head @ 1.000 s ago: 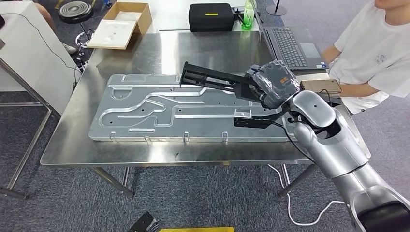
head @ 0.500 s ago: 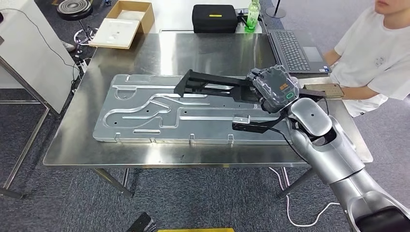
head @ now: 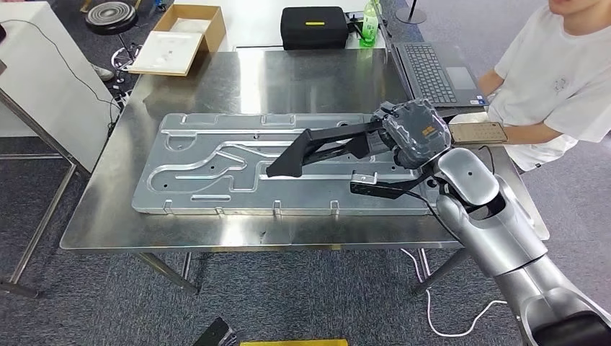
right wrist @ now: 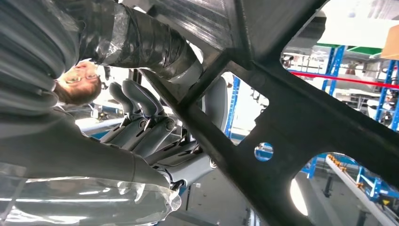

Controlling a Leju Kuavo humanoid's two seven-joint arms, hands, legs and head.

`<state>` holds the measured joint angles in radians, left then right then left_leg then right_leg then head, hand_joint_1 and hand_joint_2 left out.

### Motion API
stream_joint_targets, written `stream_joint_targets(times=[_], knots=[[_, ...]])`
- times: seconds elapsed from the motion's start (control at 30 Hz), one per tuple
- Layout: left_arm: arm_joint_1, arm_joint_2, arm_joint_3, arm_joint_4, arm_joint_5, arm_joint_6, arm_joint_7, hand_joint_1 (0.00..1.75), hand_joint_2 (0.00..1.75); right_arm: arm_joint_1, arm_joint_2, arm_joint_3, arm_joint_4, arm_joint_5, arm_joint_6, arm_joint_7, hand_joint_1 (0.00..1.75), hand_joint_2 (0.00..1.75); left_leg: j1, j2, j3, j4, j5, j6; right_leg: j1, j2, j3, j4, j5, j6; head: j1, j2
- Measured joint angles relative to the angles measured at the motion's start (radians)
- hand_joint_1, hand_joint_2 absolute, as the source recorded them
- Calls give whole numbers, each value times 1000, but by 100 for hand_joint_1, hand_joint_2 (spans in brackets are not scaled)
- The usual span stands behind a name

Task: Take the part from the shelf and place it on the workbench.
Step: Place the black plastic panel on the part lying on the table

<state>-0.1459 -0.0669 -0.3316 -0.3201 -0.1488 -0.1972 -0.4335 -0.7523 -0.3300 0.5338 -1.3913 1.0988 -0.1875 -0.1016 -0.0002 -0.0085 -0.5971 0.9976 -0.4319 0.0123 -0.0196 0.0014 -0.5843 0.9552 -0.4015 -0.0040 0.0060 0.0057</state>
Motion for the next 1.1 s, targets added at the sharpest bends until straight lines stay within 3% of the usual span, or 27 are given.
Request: stream_joint_targets(times=[0.1, 0.13, 0.17, 0.2, 0.27, 0.33, 0.43, 0.5, 0.6, 0.63, 0.67, 0.7, 0.8, 0.87, 1.0, 1.1], knots=[[5, 0, 0, 0, 1, 2, -6, 0, 175, 3, 0, -6, 0, 2, 9, 9, 175, 175, 4, 1, -88, 195, -93, -10, 2, -5, 3, -2, 0, -8, 0, 0], [8, 0, 0, 0, 1, 3, -7, 0, 175, 5, 0, -7, 0, 4, 12, 14, 175, 175, 5, 1, -110, 241, -105, -11, 2, -5, 3, -1, 0, -9, 0, 0], [11, 0, 0, 0, 1, 4, -7, 0, 175, 8, 1, -8, 1, 6, 15, 21, 175, 175, 5, 1, -115, 252, -99, -12, 2, -5, 3, 1, -1, -9, 0, 0], [13, 0, 0, 0, 1, 7, -8, 0, 175, 10, 1, -11, 1, 9, 18, 30, 175, 175, 5, 1, -100, 222, -75, -11, 3, -5, 3, 4, -2, -9, 0, 0], [15, 0, 0, 0, 2, 14, -10, 0, 175, 13, 2, -21, 2, 18, 29, 53, 175, 175, 5, 2, -30, 82, -13, -5, 3, -5, 2, 10, -5, -5, 0, 0], [16, 0, 0, 0, 2, 20, -13, 0, 175, 12, 3, -36, 8, 23, 45, 79, 175, 175, 3, 2, 21, -18, 17, 2, 6, -5, 0, 15, -8, 3, 0, 0], [21, 1, 0, 0, 3, 29, -15, 0, 175, 12, 5, -54, 23, 9, 73, 113, 175, 175, 0, 0, 27, -33, 21, 17, 6, -5, -2, 16, -7, 20, 0, 0], [22, 1, 1, 0, 3, 33, -16, 0, 175, 12, 9, -68, 36, -15, 93, 132, 175, 175, 1, 0, 29, -39, 28, 29, 3, -4, -15, 47, -31, 29, 0, 0], [23, 1, 1, 1, 4, 37, -13, 0, 175, 11, 21, -99, 66, -72, 129, 161, 175, 175, -2, 0, 25, -40, 31, 41, 1, -3, -100, 229, -126, 36, 0, 0], [25, 1, 1, 1, 5, 38, -12, 0, 175, 12, 26, -110, 79, -92, 143, 172, 175, 175, -4, 0, 22, -37, 31, 42, 1, -3, -129, 288, -146, 37, 0, 0], [26, 1, 2, 1, 6, 40, -10, 0, 175, 13, 31, -119, 92, -106, 154, 181, 175, 175, -6, 0, 20, -34, 30, 43, 2, -3, -142, 314, -146, 37, 0, 0], [28, 1, 2, 2, 6, 42, -9, 0, 175, 13, 36, -126, 104, -118, 164, 188, 175, 175, -7, 0, 18, -30, 29, 44, 2, -3, -136, 302, -129, 35, 0, 0], [28, 1, 2, 2, 6, 46, -7, 0, 175, 4, 47, -144, 131, -133, 176, 199, 175, 175, -10, -3, 13, -15, 22, 40, 9, -3, -39, 118, -45, 20, 0, 0], [29, 0, 3, 2, 6, 47, -7, 0, 175, -4, 51, -154, 142, -135, 178, 203, 175, 175, -12, -4, 7, -7, 18, 33, 17, -4, -7, 51, -31, 11, 0, 0], [30, 0, 4, 2, 6, 48, -7, 0, 175, -8, 58, -163, 158, -138, 178, 205, 175, 175, -13, -3, -5, 14, 2, 14, 12, -4, -6, 40, -27, -3, 0, 0], [30, 0, 7, 2, 6, 49, -7, 0, 175, -12, 65, -165, 165, -140, 178, 205, 175, 175, -7, -1, -63, 143, -77, -2, 9, -6, -5, 37, -24, -11, 0, 0]])
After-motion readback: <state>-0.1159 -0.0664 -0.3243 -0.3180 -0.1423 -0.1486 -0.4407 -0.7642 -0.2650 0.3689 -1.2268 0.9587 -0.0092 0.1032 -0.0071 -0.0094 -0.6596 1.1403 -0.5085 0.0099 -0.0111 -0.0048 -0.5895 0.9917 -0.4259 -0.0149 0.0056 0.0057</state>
